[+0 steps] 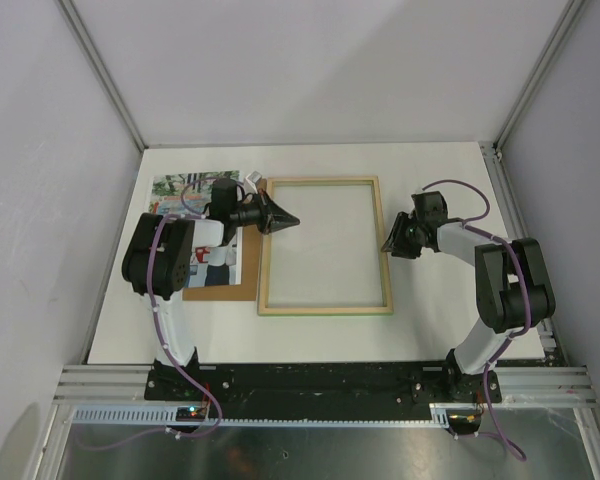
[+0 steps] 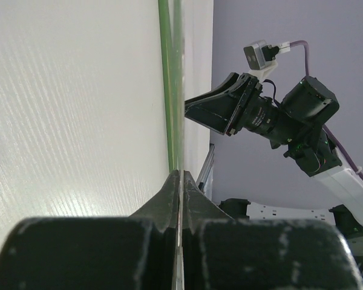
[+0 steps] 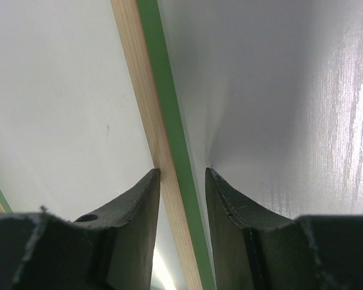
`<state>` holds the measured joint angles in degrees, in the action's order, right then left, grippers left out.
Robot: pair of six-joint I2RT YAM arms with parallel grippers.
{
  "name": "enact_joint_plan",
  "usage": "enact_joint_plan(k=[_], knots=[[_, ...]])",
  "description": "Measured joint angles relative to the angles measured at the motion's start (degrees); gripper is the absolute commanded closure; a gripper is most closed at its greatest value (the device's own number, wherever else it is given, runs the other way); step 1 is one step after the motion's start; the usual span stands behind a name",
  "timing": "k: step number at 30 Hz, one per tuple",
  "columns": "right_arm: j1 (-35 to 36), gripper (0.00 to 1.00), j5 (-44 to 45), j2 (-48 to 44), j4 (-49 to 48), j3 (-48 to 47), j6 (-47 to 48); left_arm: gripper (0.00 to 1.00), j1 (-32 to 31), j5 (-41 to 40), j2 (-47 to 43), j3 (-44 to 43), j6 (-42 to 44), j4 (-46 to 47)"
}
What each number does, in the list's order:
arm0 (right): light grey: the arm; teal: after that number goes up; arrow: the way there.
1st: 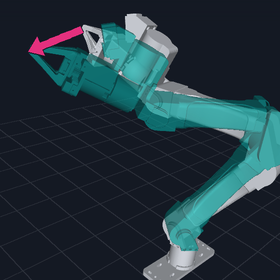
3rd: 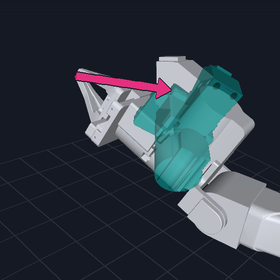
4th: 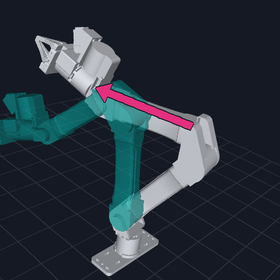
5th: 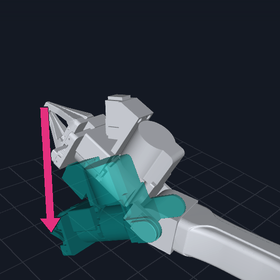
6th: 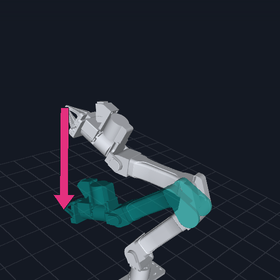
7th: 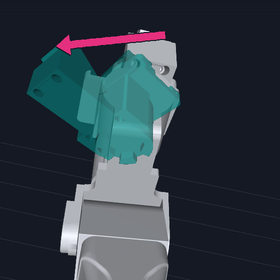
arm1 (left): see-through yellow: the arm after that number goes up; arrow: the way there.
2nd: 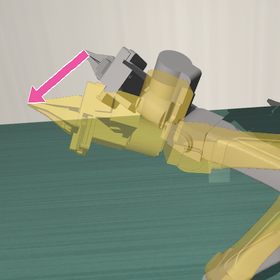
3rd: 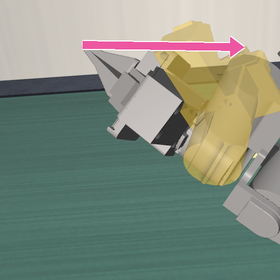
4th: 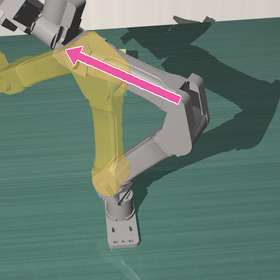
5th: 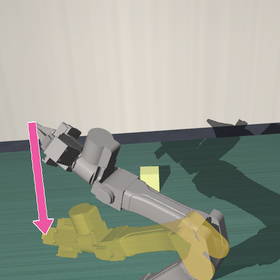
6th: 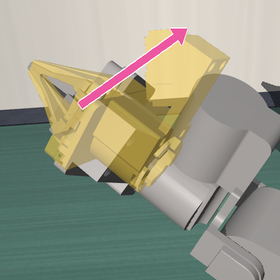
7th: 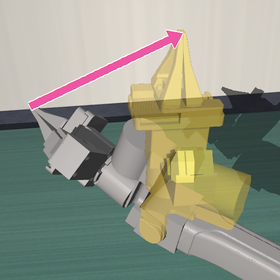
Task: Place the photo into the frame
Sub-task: Place the glass panel in the frame body.
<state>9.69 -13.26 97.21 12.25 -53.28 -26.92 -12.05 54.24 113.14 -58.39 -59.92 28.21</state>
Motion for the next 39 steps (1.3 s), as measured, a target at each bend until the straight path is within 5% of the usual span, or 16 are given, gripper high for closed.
enact_joint_plan(k=[15, 39], knots=[[0.00, 0.76, -1.29, 0.00, -0.85, 0.00, -0.02, 1.00, -0.35, 0.00, 0.00, -0.17, 0.02, 1.38], [0.00, 0.80, -1.81, 0.00, -0.92, 0.00, 0.02, 1.00, -1.07, 0.20, 0.13, -0.87, -0.07, 3.89]])
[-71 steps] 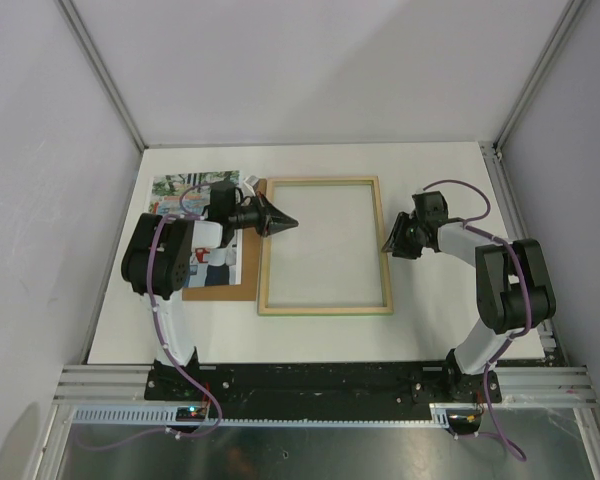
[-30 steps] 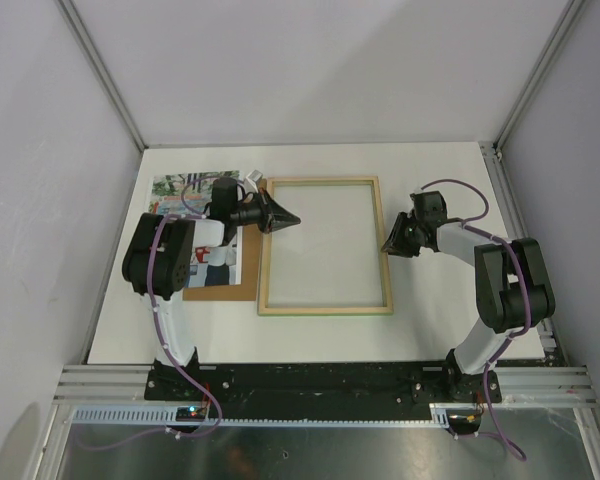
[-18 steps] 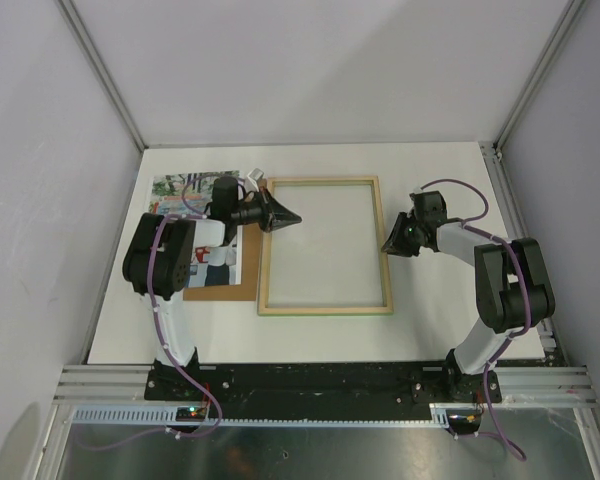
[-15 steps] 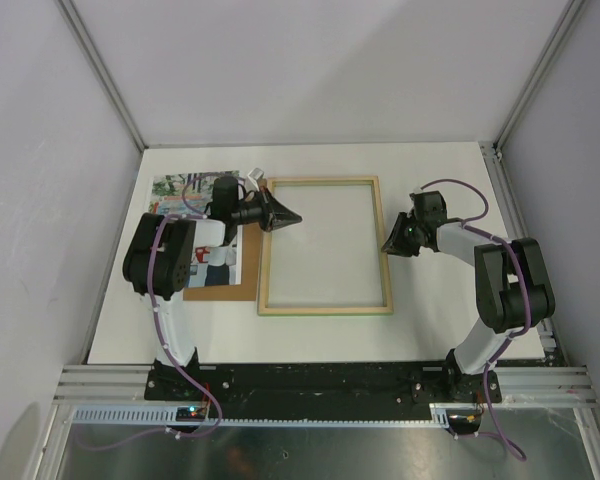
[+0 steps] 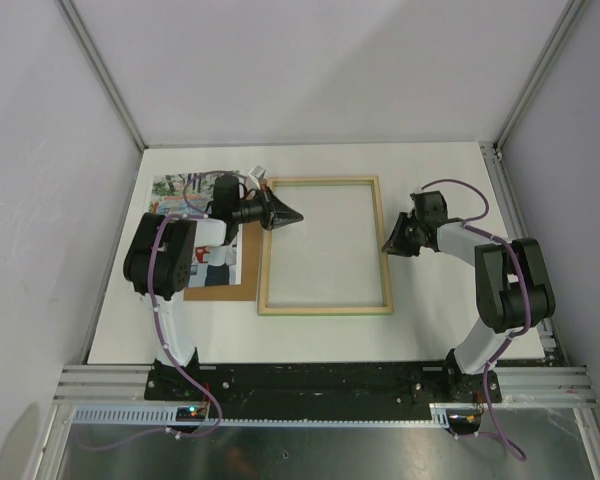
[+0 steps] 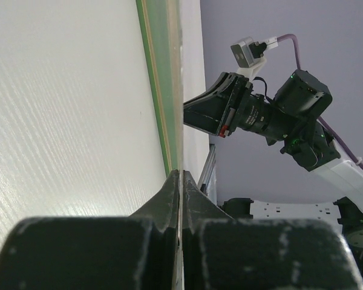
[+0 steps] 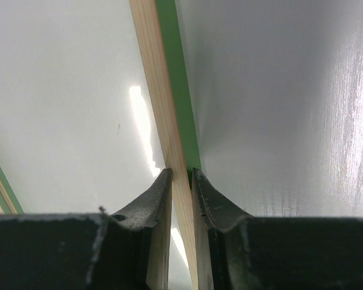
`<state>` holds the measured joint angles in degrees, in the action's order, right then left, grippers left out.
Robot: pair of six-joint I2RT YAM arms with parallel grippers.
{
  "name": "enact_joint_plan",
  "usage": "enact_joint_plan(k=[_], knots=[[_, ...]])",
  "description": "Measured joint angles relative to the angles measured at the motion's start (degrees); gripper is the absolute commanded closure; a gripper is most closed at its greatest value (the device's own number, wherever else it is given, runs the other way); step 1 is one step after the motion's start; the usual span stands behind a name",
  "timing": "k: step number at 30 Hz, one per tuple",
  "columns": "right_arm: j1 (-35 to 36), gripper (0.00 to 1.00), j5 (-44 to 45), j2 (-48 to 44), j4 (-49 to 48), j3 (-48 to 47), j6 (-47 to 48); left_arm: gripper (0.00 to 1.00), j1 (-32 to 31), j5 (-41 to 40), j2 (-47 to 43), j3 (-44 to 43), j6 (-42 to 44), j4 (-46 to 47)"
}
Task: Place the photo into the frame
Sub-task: Place the glass panel in the frame body.
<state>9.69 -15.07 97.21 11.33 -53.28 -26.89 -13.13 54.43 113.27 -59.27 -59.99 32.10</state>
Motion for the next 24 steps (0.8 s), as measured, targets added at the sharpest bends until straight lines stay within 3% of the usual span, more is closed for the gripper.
enact_joint_plan(k=[13, 24], knots=[[-0.09, 0.76, 0.09, -0.07, 0.00, 0.00, 0.04, 1.00, 0.09, -0.09, 1.75, -0.24, 0.00, 0.85], [-0.46, 0.64, 0.74, -0.37, 0.63, 0.00, 0.20, 1.00, -0.22, -0.20, 3.23, -0.24, 0.00, 1.18]])
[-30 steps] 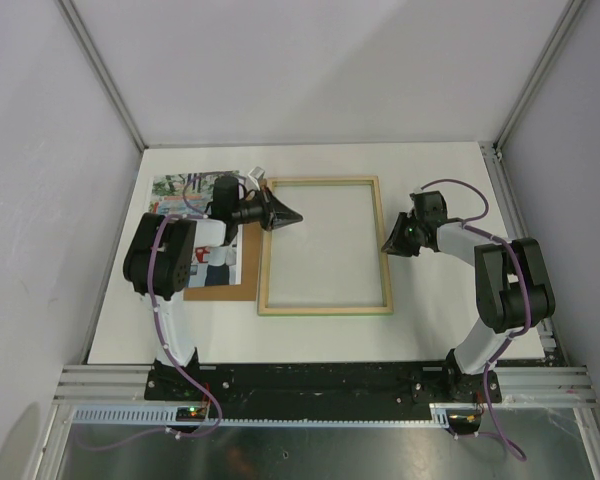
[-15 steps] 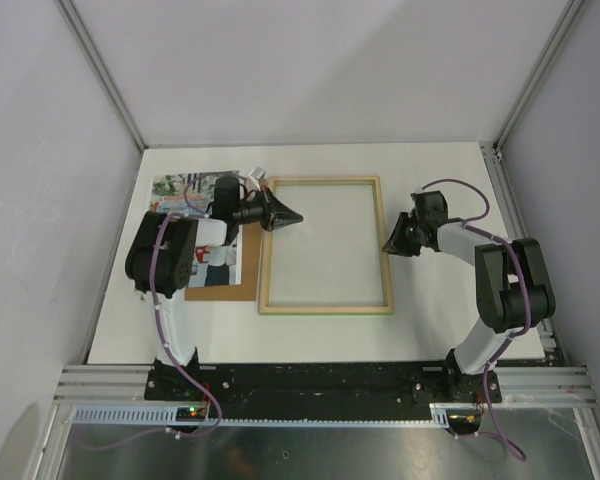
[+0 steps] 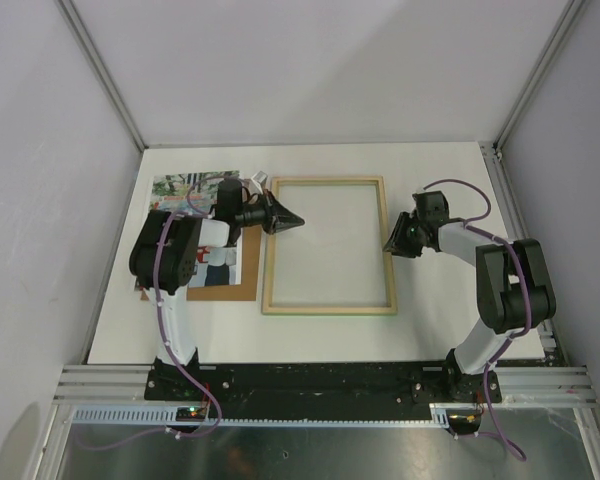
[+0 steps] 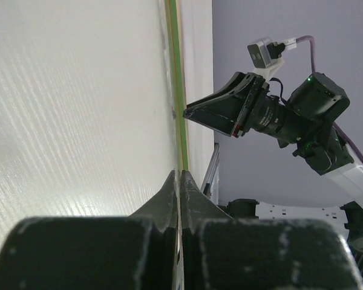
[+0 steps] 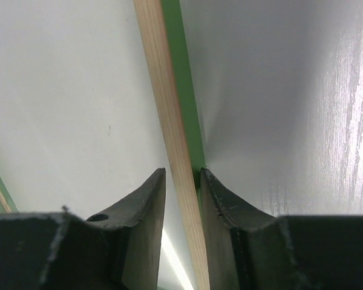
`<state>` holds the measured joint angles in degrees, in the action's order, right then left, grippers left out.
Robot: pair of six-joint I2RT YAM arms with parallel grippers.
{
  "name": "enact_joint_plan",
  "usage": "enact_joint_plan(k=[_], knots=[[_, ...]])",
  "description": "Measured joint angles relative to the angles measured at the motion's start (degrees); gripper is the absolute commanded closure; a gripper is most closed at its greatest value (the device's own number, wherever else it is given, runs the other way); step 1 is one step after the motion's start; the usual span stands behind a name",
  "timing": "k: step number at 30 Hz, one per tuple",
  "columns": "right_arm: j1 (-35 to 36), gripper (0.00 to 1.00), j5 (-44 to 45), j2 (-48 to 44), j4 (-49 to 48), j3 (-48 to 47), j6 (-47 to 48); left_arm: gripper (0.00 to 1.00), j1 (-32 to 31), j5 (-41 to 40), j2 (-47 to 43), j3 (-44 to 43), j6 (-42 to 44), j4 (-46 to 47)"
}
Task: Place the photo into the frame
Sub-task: Place the glass panel in the frame body.
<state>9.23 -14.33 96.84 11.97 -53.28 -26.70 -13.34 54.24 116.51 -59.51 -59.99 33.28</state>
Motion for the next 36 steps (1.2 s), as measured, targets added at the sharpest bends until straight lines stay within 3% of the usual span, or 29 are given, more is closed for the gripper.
enact_joint_plan(k=[20, 26, 36], knots=[[-1.66, 0.55, 4.33, -6.93, 2.86, 0.00, -0.20, 1.00, -0.63, 0.02, 0.24, 0.00, 0.00, 0.00], [8.55, 0.45, 8.17, -11.85, 4.72, -1.11, -0.31, 1.00, -0.83, 0.02, 0.33, 0.00, 0.00, 0.00], [33.66, 0.28, 23.26, -9.84, 7.87, -15.04, -1.38, 1.00, -1.05, 0.00, 0.52, 0.00, 0.00, -0.02]])
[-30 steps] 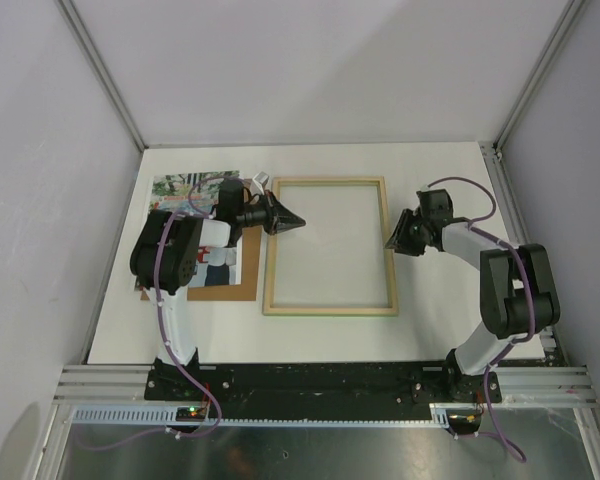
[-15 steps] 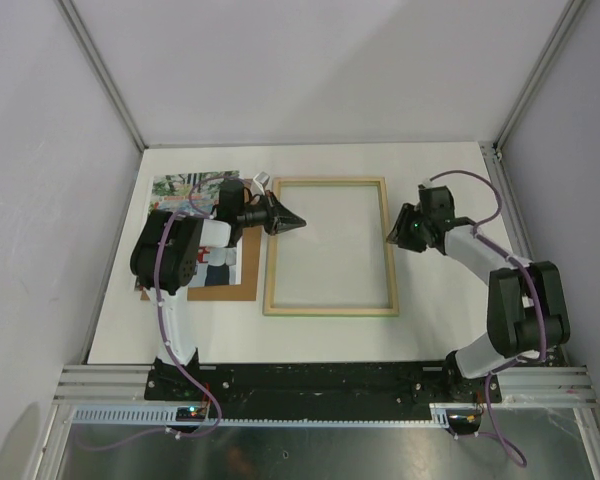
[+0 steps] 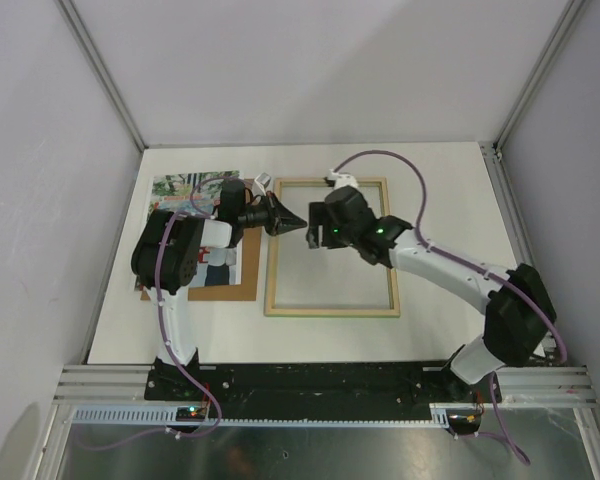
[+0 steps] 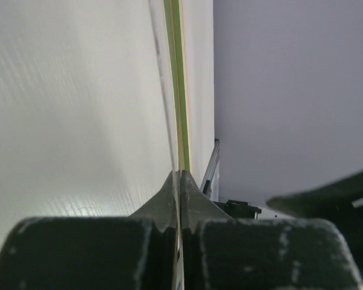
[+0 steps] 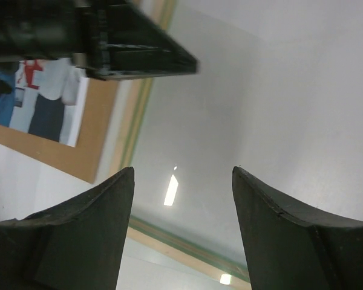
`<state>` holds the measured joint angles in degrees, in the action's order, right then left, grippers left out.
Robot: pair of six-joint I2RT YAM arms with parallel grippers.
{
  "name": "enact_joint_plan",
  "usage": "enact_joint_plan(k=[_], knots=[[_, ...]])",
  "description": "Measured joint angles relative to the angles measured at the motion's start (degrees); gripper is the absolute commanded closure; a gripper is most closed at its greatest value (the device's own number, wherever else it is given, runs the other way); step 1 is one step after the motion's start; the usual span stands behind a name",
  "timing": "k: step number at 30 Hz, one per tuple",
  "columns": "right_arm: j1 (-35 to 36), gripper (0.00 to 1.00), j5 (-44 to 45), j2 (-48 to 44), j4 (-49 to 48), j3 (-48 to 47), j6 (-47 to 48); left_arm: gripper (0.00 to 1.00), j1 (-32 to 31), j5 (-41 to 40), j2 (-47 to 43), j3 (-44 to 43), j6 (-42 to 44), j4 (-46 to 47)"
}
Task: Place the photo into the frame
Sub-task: Place the glass panel in the frame body.
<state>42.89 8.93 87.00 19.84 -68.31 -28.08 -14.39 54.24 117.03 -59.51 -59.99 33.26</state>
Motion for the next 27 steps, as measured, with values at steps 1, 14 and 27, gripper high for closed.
enact_joint_plan(k=[1, 14, 27], knots=[[2.27, 0.27, 1.84, 1.40, 0.20, -1.99, -0.09, 1.00, -0.02, 0.00, 0.00, 0.00, 0.00, 0.02], [16.22, 0.24, 18.40, 18.99, 8.66, -18.99, -0.11, 1.00, -0.35, 0.00, 0.50, 0.00, 0.00, 0.00], [17.03, 0.23, 24.22, 26.23, 12.15, -25.55, 0.94, 1.00, -0.48, 0.00, 0.85, 0.00, 0.00, 0.00]])
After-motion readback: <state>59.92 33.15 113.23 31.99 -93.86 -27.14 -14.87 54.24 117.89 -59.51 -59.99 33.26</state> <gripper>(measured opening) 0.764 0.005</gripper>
